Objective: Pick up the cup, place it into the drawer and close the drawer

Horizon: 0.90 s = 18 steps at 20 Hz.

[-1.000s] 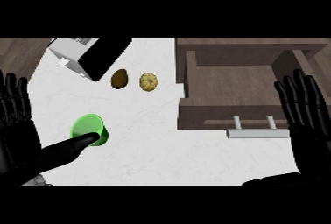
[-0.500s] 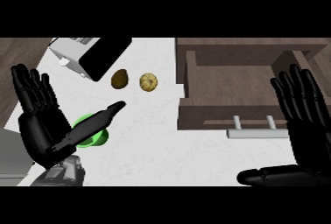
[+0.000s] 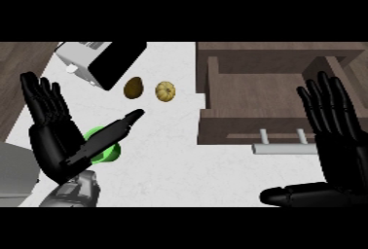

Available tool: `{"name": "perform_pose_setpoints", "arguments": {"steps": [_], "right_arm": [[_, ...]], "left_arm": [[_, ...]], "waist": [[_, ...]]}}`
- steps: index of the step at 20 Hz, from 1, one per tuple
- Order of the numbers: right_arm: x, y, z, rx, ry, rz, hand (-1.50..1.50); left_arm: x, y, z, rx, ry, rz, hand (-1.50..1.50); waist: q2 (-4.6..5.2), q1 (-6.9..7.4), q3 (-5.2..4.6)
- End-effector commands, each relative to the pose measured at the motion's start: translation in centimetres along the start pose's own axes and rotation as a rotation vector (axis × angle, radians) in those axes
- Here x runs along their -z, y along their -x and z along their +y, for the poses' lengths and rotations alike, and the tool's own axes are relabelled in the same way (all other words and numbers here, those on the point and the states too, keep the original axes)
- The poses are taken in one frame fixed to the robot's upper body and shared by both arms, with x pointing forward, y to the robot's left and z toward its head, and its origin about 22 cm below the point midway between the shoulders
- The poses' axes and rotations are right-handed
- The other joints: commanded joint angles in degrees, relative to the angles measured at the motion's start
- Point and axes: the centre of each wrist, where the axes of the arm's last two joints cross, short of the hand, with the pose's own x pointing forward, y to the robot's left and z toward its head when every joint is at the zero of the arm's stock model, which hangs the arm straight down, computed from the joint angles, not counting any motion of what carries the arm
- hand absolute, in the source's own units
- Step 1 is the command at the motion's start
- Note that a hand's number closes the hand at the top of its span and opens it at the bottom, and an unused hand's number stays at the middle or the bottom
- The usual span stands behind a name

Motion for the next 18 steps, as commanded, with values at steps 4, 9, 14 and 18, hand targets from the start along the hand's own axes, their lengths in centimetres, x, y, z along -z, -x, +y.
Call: {"name": "perform_pose_setpoints", "arguments": {"steps": [4,9,14,18], "right_arm": [[0.5,-0.4,1.8,0.0,0.022,-0.01,-1.5],[-0.8,-0.2,-0.4,-0.023,0.007,-0.004,-1.5],[-0.3,-1.1,-1.6,0.013,0.019,-0.013,-1.5],[1.9,-0.2,-0.3,0.002,0.005,-0.009,-1.5]], "left_arm": [[-0.5,2.3,0.3,0.014,-0.036,0.04,-1.5],[-1.4,2.8,0.8,0.023,-0.058,0.069,-1.5],[-1.9,4.6,3.2,0.041,-0.097,0.119,-1.5],[-2.0,6.4,3.8,0.067,-0.126,0.169,-1.5]], "waist": [[0.0,0.01,-0.02],[-0.03,-0.04,0.0],[-0.01,0.0,-0.01],[0.04,0.17,-0.03]]}}
